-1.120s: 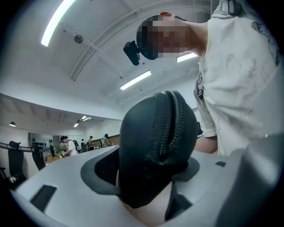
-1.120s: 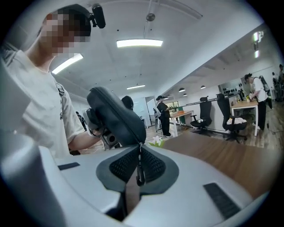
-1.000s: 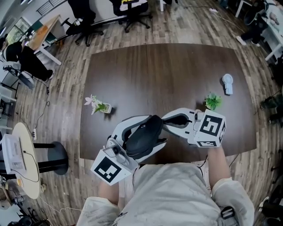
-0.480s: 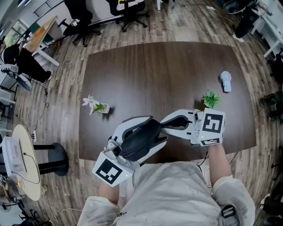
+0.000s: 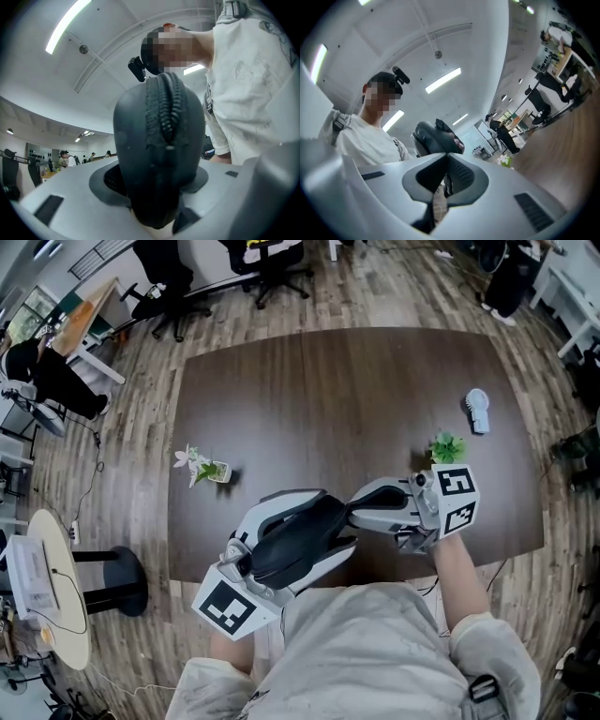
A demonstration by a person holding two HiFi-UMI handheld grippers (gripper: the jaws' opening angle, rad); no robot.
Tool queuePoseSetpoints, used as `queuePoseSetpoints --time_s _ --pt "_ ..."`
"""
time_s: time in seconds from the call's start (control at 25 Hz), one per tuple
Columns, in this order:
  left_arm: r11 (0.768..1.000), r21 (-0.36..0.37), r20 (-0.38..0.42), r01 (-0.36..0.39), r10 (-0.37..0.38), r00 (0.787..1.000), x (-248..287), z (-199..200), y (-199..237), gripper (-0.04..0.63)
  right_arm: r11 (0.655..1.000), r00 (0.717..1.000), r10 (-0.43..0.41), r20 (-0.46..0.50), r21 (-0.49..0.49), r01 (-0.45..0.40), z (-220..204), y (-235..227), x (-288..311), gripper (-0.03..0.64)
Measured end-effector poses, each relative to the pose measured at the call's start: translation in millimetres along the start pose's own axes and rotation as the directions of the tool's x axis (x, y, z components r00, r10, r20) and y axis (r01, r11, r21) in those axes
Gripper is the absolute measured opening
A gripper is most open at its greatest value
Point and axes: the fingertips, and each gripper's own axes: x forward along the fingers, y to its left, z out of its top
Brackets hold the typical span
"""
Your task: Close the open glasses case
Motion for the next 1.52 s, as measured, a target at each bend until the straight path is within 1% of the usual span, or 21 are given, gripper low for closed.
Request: queuePoseSetpoints --time_s 0.08,0.16,0.24,0.32,0.4,0.48,0.56,0.6,0.68,0.72,0.76,0.8,0.88,0.92,1.0,1.08,1.12,1.2,1.32,1.52 --pt "1.000 -0.029 0.024 0.005 -0.005 1.000 -3.5 4.5 1.5 0.252 0.995 0.996 0.062 0.067 0.074 -0.067 0.1 1.4 -0.2 0.014" --pt "1.000 -0.019 0.014 0.010 -0.009 1.000 -5.6 4.3 1.0 0.252 0.985 0.990 0.095 0.108 0.133 -0.109 -3.1 -0.5 1.3 0.014" --pt "1.000 0.018 -0.039 0.015 -0.015 0.999 -6.5 -3.6 -1.9 0.252 0.983 0.993 0.077 0.095 0.157 -0.091 -9.4 -5.5 4.2 0.015" --pt "0.999 0.040 -0.084 0.023 -0.019 0.996 -8.2 -11.2 -5.8 0.252 0.987 0.998 0.046 0.051 0.149 -0.053 -15.3 -8.2 6.6 0.014" --pt "0.999 0.042 -0.091 0.024 -0.020 0.996 -10.4 -12.1 -7.9 0.252 0.987 0.998 0.049 0.033 0.149 -0.054 -17.6 -7.2 7.7 0.015" --pt "0.999 0.041 -0.081 0.017 -0.014 0.997 -12.3 -10.5 -8.3 0.252 0.982 0.996 0.075 0.046 0.169 -0.082 -17.7 -6.5 7.6 0.015" --pt "0.999 0.039 -0.071 0.014 -0.011 0.997 -14.2 -9.9 -8.5 0.252 0.970 0.990 0.106 0.088 0.210 -0.123 -17.4 -8.9 6.2 0.015" --pt "0.999 0.037 -0.070 0.017 -0.014 0.997 -14.9 -10.2 -9.3 0.252 0.959 0.985 0.120 0.124 0.243 -0.147 -16.8 -11.8 4.9 0.015" --pt "0.999 0.044 -0.085 0.028 -0.024 0.996 -15.9 -14.4 -12.9 0.253 0.926 0.970 0.135 0.201 0.323 -0.195 -17.9 -20.7 3.0 0.011" --pt "0.998 0.056 -0.108 0.034 -0.027 0.994 -16.6 -19.2 -14.9 0.253 0.911 0.967 0.131 0.217 0.358 -0.204 -21.5 -25.4 3.6 0.011" --pt "0.997 0.067 -0.135 0.038 -0.029 0.990 -17.6 -25.0 -16.5 0.253 0.903 0.970 0.122 0.211 0.381 -0.197 -26.5 -29.0 4.8 0.011" --pt "0.997 0.071 -0.158 0.040 -0.028 0.987 -18.9 -30.5 -17.4 0.253 0.904 0.976 0.109 0.190 0.390 -0.177 -31.1 -31.2 6.2 0.011" --pt "0.998 0.051 -0.178 0.029 -0.020 0.984 -22.2 -37.7 -16.9 0.252 0.920 0.989 0.079 0.126 0.373 -0.121 -36.6 -32.6 9.0 0.011" --pt "0.999 0.030 -0.174 0.015 -0.010 0.985 -24.4 -38.8 -15.1 0.252 0.928 0.993 0.066 0.096 0.359 -0.096 -37.3 -32.2 10.8 0.011" --pt "0.999 -0.028 -0.129 -0.031 0.027 0.991 -29.6 -34.8 -7.0 0.253 0.938 0.997 0.053 0.064 0.340 -0.072 -35.3 -29.5 14.4 0.014" --pt "0.995 -0.076 -0.064 -0.072 0.067 0.996 -33.5 -25.4 3.4 0.252 0.944 0.997 0.045 0.066 0.325 -0.064 -31.1 -26.2 17.2 0.017" --pt "0.993 -0.087 -0.040 -0.080 0.077 0.996 -34.1 -20.8 7.2 0.252 0.947 0.996 0.040 0.074 0.317 -0.061 -28.5 -25.1 18.2 0.015" --pt "0.993 -0.095 -0.012 -0.077 0.076 0.997 -33.9 -14.1 10.6 0.253 0.949 0.995 0.036 0.089 0.308 -0.062 -24.6 -23.7 19.0 0.015" --pt "0.993 -0.098 0.004 -0.062 0.062 0.998 -33.6 -9.8 10.7 0.252 0.946 0.995 0.049 0.090 0.315 -0.075 -24.0 -21.6 19.4 0.017" --pt "0.995 -0.095 -0.009 -0.037 0.036 0.999 -30.3 -11.1 6.7 0.252 0.948 0.993 0.091 0.070 0.301 -0.108 -23.7 -11.3 19.2 0.028"
